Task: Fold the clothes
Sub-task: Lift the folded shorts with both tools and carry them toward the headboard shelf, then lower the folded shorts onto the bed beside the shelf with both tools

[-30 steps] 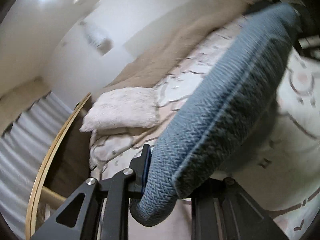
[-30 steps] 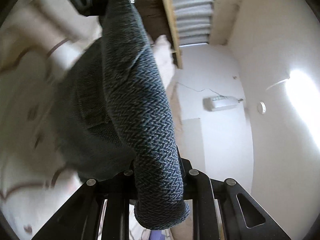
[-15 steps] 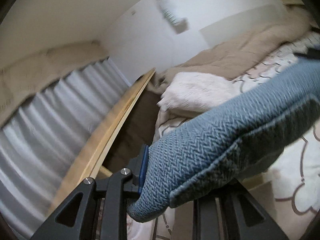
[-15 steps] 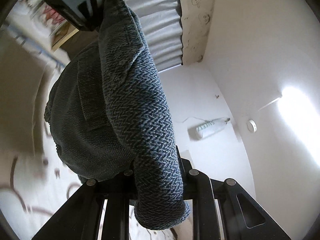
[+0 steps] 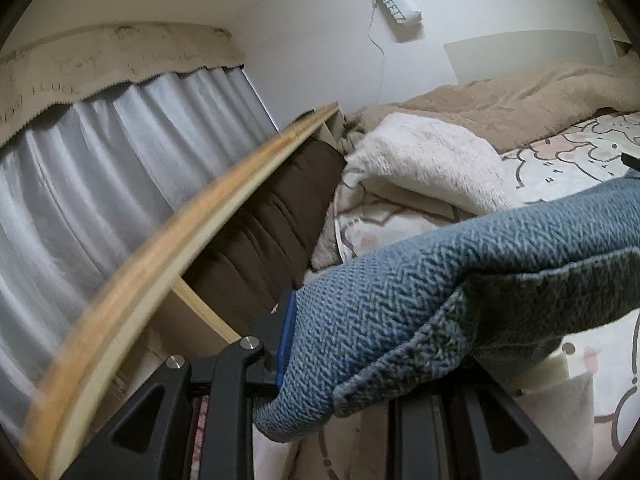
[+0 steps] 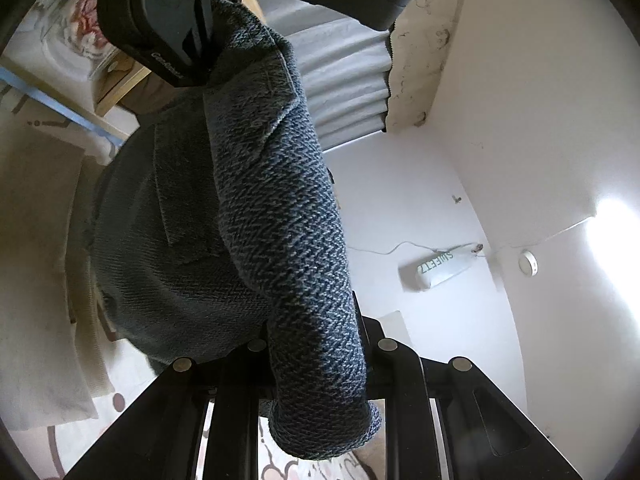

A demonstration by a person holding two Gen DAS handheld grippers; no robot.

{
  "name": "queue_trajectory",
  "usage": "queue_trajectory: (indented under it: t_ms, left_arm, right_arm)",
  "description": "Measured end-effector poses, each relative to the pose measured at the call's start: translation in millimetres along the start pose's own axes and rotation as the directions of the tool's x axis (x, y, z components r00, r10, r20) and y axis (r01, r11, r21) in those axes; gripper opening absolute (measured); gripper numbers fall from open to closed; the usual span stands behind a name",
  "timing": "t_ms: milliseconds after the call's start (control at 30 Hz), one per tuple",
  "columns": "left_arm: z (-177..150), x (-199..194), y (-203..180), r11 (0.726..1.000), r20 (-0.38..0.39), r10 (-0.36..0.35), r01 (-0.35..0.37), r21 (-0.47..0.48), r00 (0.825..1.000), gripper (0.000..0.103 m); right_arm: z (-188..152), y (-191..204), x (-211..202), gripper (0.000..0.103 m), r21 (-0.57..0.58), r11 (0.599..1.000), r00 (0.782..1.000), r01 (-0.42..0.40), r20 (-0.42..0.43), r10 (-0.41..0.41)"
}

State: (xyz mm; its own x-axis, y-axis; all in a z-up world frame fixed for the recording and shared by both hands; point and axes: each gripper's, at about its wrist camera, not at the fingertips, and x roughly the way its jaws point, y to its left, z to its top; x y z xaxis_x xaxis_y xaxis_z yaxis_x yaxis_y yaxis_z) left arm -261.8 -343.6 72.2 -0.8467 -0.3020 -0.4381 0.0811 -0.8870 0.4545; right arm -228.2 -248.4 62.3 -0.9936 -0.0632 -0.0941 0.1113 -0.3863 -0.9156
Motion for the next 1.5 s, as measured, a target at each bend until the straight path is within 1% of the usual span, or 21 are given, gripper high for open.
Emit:
queue_trajectory:
  t_ms: [200,367,400,500,633,800,867,900,933,967,1000,1033,1067,1100,1133,1200,1267,1333,1400,1467,1500]
  left_arm:
    - [-58.3,-8.9,2.4,0.999,-0.006,-0.018,0.018,0.034,1.0,0.024]
    - [-109.3,-50.2,14.4,0.991,0.038,-0.052,0.046,0.123,0.998,0.024]
    - [-122.1,-56.4,14.7,0.988,0.029,-0.061,0.057,0.146,0.998,0.024]
    - [-164.5,-63.4,10.4,0.973,-0.039,-0.088,0.094,0.212,0.995,0.024]
    - [-217.6,-59.2,-5.0,0.948,-0.128,-0.082,0.117,0.296,0.988,0.024]
    - [-259.9,-58.0,-17.6,0.925,-0.146,-0.042,0.094,0.368,0.988,0.029]
    - [-264.5,-61.7,-13.7,0.93,-0.155,-0.042,0.095,0.355,0.987,0.032]
    - [-265.8,-63.9,-10.9,0.934,-0.162,-0.045,0.099,0.343,0.986,0.036]
    - [-266.8,-66.0,-6.8,0.939,-0.173,-0.049,0.105,0.328,0.984,0.043]
    - [-268.1,-68.2,0.0,0.946,-0.194,-0.058,0.116,0.303,0.979,0.046]
    - [-270.4,-71.1,8.6,0.953,-0.221,-0.076,0.136,0.269,0.972,0.055]
    - [-273.1,-74.6,17.8,0.959,-0.249,-0.102,0.161,0.232,0.963,0.059]
    - [-275.5,-80.3,28.6,0.965,-0.275,-0.135,0.189,0.181,0.952,0.059]
    - [-276.7,-87.2,38.1,0.969,-0.29,-0.172,0.215,0.125,0.941,0.059]
    - [-277.1,-93.9,45.6,0.968,-0.295,-0.208,0.239,0.072,0.933,0.059]
    - [-270.8,-96.3,48.7,0.962,-0.283,-0.266,0.271,-0.019,0.922,0.059]
    - [-262.7,-95.8,48.6,0.948,-0.262,-0.318,0.3,-0.106,0.911,0.059]
    - [-254.5,-95.3,48.5,0.925,-0.236,-0.368,0.328,-0.192,0.9,0.06]
    - [-246.3,-94.8,48.3,0.894,-0.205,-0.415,0.354,-0.275,0.887,0.066]
    - [-238.2,-94.3,48.2,0.854,-0.17,-0.458,0.379,-0.356,0.872,0.067]
    - [-234.1,-94.0,48.1,0.832,-0.151,-0.479,0.391,-0.394,0.865,0.067]
  right_arm:
    - [-3.4,46.0,-24.4,0.02,-0.09,0.996,1.0,0.0,0.02,0.002]
    - [-2.0,76.0,-89.9,0.02,-0.188,0.977,0.989,0.097,0.125,-0.074]
    - [-1.9,81.9,-103.3,0.02,-0.185,0.979,0.989,0.086,0.134,-0.061]
    - [-3.7,106.1,-140.2,0.02,-0.184,0.983,0.991,-0.002,0.131,0.027]
    - [-10.8,153.1,-170.8,0.02,-0.237,0.965,0.985,-0.113,0.103,0.141]
    - [-14.7,184.7,-182.6,0.02,-0.253,0.934,0.962,-0.253,0.033,0.27]
    - [-16.3,191.4,-183.5,0.023,-0.248,0.921,0.95,-0.301,0.011,0.313]
    - [-16.2,190.2,-183.0,0.024,-0.242,0.919,0.947,-0.311,0.007,0.322]
    - [-16.4,183.7,-182.1,0.024,-0.224,0.916,0.94,-0.332,0.004,0.342]
    - [-20.8,173.0,-181.6,0.028,-0.205,0.913,0.933,-0.352,0.001,0.36]
    - [-20.1,163.9,-175.2,0.035,-0.173,0.905,0.92,-0.388,-0.009,0.393]
    - [-18.1,155.2,-167.4,0.04,-0.138,0.894,0.903,-0.427,-0.019,0.428]
    - [-19.4,142.1,-168.7,0.054,-0.1,0.873,0.878,-0.477,-0.016,0.478]
    - [-30.7,132.4,-174.0,0.06,-0.069,0.842,0.844,-0.535,-0.006,0.536]
    - [-44.0,123.5,-179.7,0.06,-0.039,0.805,0.806,-0.591,0.007,0.592]
    - [-6.4,85.2,-157.0,0.06,0.035,0.721,0.722,-0.692,0.054,0.69]
    - [0.6,69.7,-171.0,0.06,0.137,0.655,0.669,-0.743,0.124,0.733]
    - [-20.8,63.4,-194.1,0.06,0.241,0.614,0.657,-0.752,0.196,0.728]
    - [-24.8,63.0,-186.4,0.06,0.34,0.577,0.659,-0.743,0.221,0.718]
    - [-36.4,62.8,-176.3,0.06,0.438,0.486,0.622,-0.756,0.251,0.741]
    - [-41.0,64.2,-162.7,0.06,0.49,0.408,0.581,-0.77,0.276,0.765]
